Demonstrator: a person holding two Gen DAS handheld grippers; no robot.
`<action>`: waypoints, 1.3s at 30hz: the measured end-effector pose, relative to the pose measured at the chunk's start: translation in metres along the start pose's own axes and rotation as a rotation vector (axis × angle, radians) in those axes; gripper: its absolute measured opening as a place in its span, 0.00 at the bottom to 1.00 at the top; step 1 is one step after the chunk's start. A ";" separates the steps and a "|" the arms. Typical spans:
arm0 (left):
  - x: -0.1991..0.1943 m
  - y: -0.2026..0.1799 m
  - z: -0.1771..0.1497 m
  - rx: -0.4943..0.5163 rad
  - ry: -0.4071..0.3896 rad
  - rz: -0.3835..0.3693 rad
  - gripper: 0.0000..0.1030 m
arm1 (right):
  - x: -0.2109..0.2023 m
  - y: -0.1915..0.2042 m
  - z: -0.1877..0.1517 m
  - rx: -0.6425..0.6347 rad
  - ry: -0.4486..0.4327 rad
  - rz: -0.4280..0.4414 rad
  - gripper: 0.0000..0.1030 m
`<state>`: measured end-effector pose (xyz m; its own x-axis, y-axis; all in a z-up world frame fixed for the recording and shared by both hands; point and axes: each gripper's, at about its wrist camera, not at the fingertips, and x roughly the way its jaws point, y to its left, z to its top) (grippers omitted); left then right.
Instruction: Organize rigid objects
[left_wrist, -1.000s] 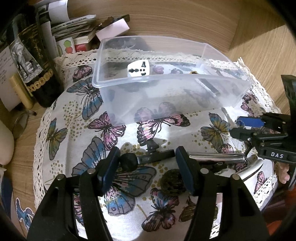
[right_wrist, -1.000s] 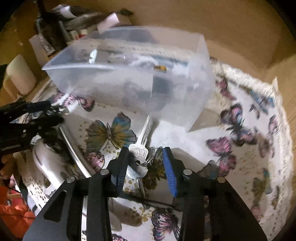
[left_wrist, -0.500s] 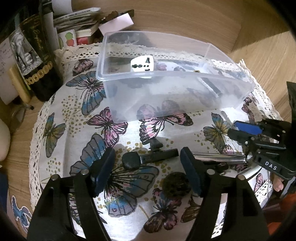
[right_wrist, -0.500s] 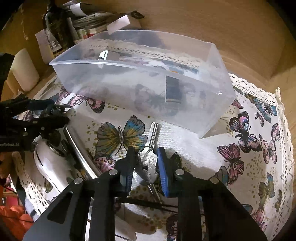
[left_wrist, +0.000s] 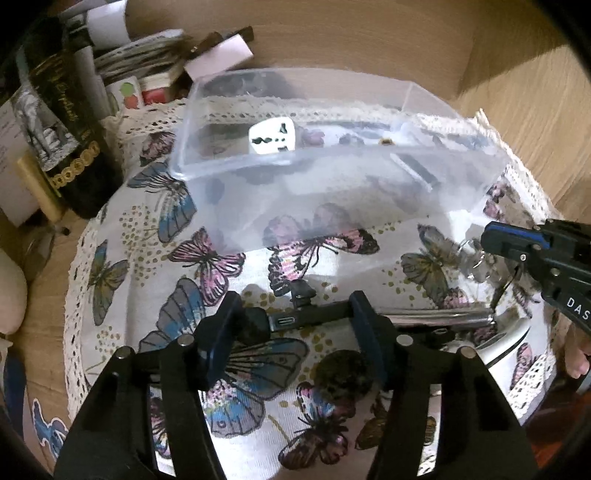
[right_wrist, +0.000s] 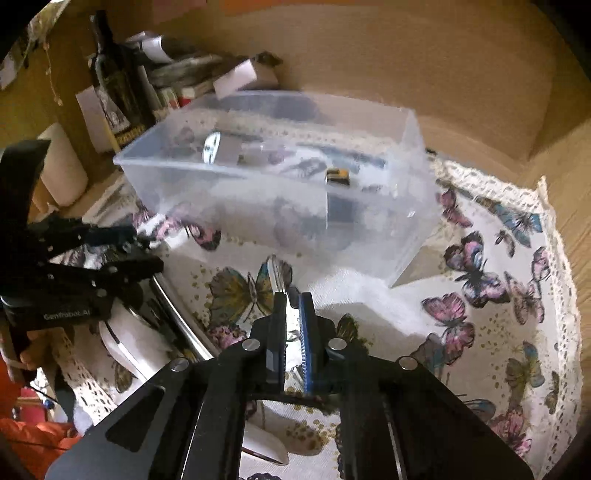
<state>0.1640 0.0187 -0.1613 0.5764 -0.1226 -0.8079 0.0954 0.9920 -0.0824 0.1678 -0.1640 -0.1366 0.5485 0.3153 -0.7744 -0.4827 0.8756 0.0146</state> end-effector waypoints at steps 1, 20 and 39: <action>-0.003 0.001 0.001 -0.005 -0.011 -0.002 0.58 | -0.003 0.000 0.001 0.000 -0.007 0.002 0.06; -0.042 0.005 0.000 -0.026 -0.116 -0.032 0.58 | 0.035 0.008 -0.003 -0.131 0.152 0.022 0.31; -0.050 0.006 0.001 -0.040 -0.139 -0.037 0.58 | 0.016 0.004 0.000 -0.068 0.089 -0.019 0.21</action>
<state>0.1371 0.0308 -0.1209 0.6803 -0.1594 -0.7154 0.0877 0.9867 -0.1365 0.1746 -0.1557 -0.1496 0.4967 0.2629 -0.8272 -0.5197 0.8534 -0.0407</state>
